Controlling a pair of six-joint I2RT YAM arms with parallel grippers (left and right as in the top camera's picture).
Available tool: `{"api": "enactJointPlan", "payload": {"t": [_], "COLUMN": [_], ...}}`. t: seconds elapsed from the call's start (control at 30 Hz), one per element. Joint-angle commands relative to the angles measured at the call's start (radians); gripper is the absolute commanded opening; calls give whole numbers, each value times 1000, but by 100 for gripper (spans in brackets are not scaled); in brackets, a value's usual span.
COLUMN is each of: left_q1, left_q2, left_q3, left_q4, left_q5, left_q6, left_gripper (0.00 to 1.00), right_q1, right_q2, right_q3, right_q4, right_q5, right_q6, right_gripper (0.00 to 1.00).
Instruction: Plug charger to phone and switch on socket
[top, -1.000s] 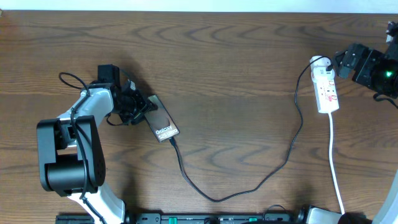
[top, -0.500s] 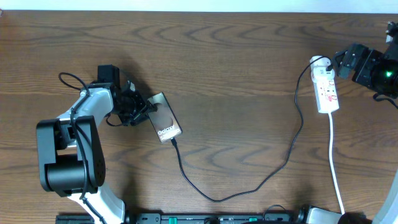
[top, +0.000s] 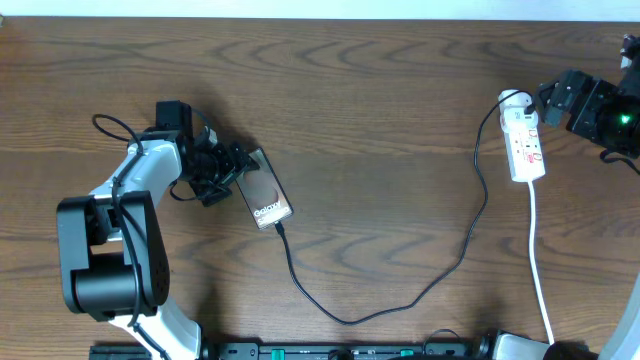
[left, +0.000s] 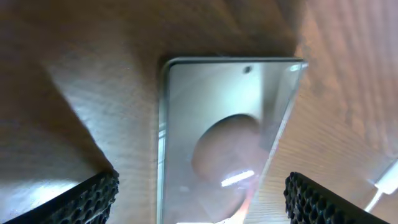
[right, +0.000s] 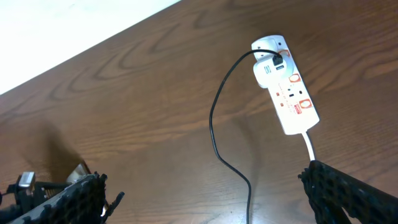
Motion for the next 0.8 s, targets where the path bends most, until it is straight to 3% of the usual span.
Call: {"api": "enactJointPlan", "payload": {"t": [0.0, 0.2, 0.27, 0.43, 0.77], "left_q1": [5, 5, 5, -5, -13], "left_q2": [-52, -302, -391, -521, -574], "left_q3": [-13, 35, 43, 78, 124], "left_q4": [-48, -91, -117, -227, -236], "left_q5": [-121, -121, -129, -306, -477], "left_q6": [63, 242, 316, 417, 418], "left_gripper": [89, 89, 95, 98, 99], "right_q1": [7, 7, 7, 7, 61], "right_q2": [2, 3, 7, 26, 95], "right_q3": [-5, -5, -5, -6, -8], "right_q4": [11, 16, 16, 4, -37], "right_q5": [-9, -9, -9, -10, -10], "right_q6": [3, 3, 3, 3, 3], "right_gripper": [99, 99, 99, 99, 99]}}
